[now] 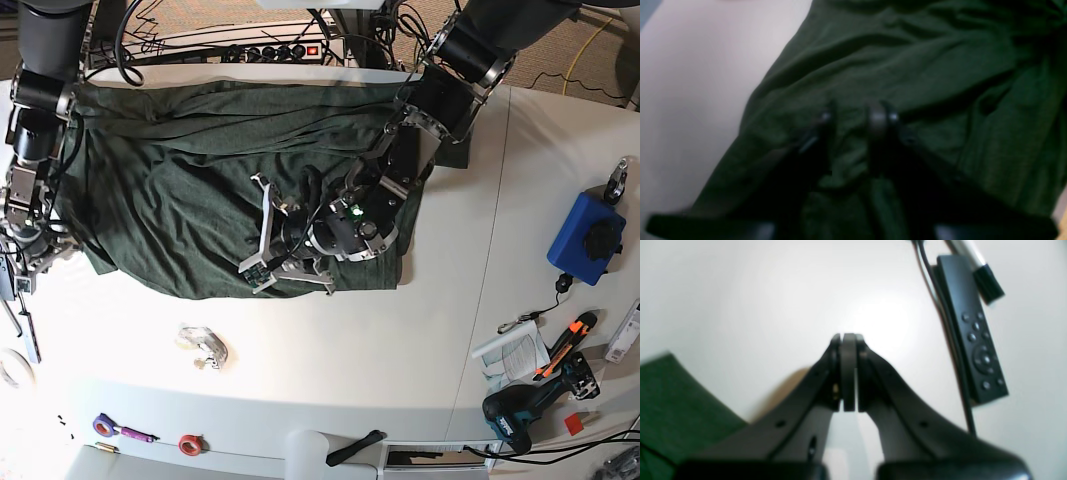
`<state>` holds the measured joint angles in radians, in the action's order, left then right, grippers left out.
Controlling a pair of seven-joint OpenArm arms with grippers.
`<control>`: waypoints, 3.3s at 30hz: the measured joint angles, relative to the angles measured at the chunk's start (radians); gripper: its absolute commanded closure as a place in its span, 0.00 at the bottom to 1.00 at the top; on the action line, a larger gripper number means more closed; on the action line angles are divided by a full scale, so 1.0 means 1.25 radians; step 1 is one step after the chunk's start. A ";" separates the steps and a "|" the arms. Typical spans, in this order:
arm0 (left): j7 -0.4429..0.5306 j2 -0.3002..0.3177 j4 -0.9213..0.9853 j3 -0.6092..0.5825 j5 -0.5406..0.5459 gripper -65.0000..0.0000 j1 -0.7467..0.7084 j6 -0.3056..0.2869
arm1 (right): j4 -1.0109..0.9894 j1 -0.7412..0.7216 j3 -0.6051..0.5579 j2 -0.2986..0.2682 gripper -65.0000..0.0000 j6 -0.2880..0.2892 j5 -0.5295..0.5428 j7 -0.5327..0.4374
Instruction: Layout the t-shirt on the table in an organized manner, then fold the t-shirt properly
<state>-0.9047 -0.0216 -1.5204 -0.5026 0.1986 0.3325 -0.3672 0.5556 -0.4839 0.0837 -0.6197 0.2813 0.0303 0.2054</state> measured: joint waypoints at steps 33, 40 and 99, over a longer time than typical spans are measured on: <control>0.063 0.182 0.000 0.000 -0.038 0.66 -0.002 0.150 | 0.121 0.080 0.337 0.012 0.52 0.327 0.556 0.496; 0.047 0.182 0.000 0.002 -0.031 0.66 -0.002 0.199 | 0.123 0.086 0.177 0.078 0.52 0.313 0.441 0.326; 0.098 0.156 0.297 0.372 0.370 1.00 0.036 -0.147 | 0.126 0.086 0.210 0.150 1.00 0.146 0.185 0.077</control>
<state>-0.7826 0.1738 -1.1496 -0.0380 0.6609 0.3779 -0.5507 0.7136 -0.3767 0.3466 -0.4320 0.4637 0.2615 0.3012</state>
